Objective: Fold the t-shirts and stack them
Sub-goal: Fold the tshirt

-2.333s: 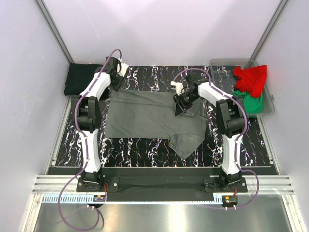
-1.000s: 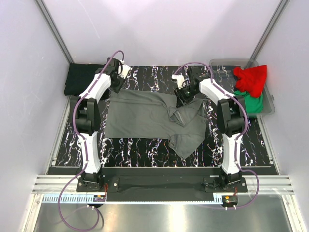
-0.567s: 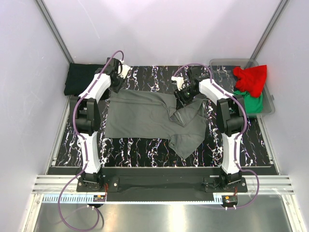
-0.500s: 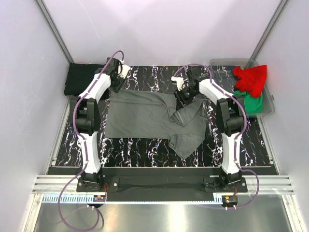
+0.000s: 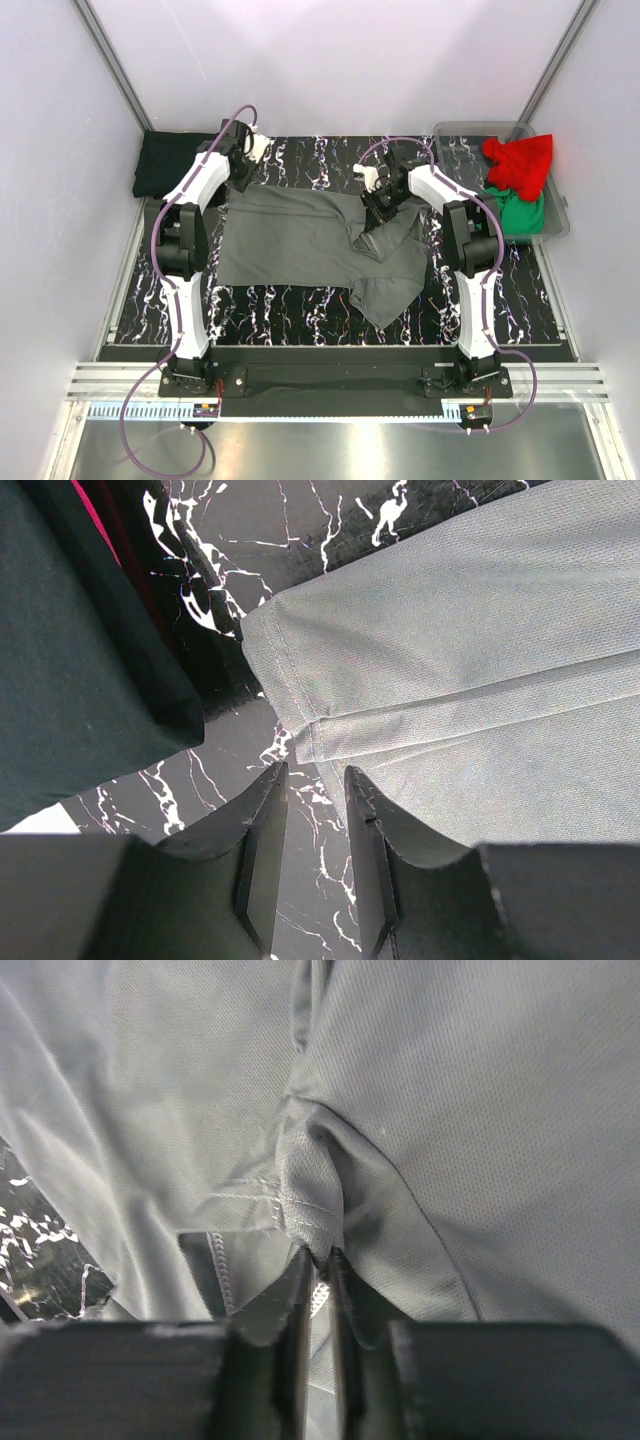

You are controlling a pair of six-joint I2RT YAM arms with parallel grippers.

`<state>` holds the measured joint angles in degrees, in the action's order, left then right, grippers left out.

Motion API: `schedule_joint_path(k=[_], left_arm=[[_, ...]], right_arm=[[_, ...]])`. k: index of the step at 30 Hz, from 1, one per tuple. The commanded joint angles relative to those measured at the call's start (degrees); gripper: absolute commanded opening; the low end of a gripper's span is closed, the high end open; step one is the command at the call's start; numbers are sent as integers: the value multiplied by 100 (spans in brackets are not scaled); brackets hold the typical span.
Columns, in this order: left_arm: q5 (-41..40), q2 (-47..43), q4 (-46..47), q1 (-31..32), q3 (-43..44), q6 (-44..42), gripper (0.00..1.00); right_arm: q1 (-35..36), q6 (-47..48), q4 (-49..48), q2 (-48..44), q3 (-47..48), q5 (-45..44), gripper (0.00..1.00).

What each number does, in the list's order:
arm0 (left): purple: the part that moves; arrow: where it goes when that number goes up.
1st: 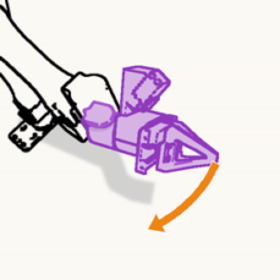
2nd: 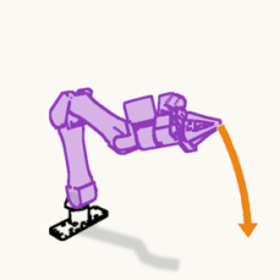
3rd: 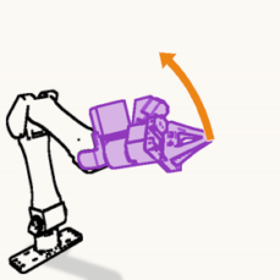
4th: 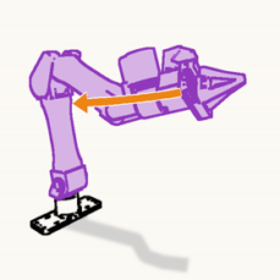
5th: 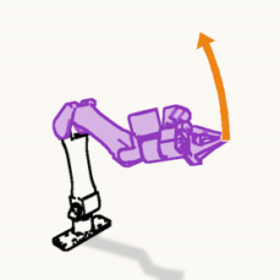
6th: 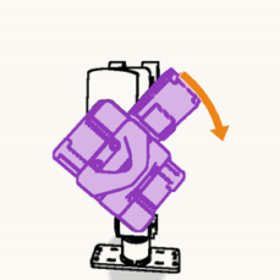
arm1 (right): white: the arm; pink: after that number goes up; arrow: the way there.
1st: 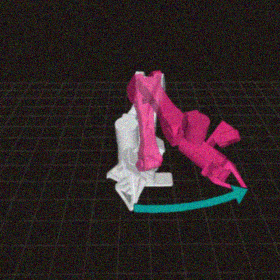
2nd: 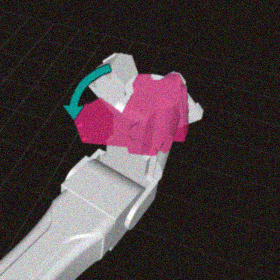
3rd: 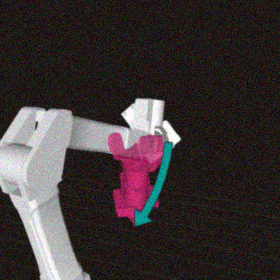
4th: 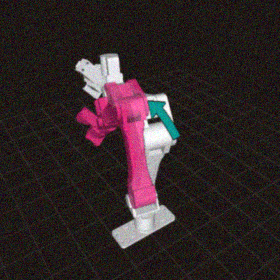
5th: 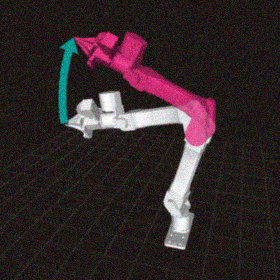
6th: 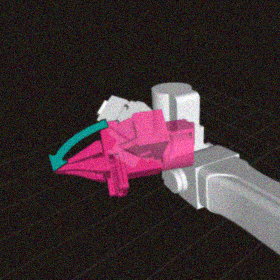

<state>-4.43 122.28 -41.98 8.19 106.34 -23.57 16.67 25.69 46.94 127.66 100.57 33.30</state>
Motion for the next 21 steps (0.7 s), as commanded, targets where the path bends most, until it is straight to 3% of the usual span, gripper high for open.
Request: schedule_joint_path(k=[1, 7, 21], left_arm=[[-120, -389, 155, 34, -44, -60, 34], [-102, -363, 155, 34, -35, -42, 34], [-32, -319, 163, 34, -9, 2, 34]], right_arm=[[65, -38, 52, -65, 375, 256, 15], [311, -3, 79, -320, 331, 256, 10], [786, -170, 96, -434, 138, 300, 17]])
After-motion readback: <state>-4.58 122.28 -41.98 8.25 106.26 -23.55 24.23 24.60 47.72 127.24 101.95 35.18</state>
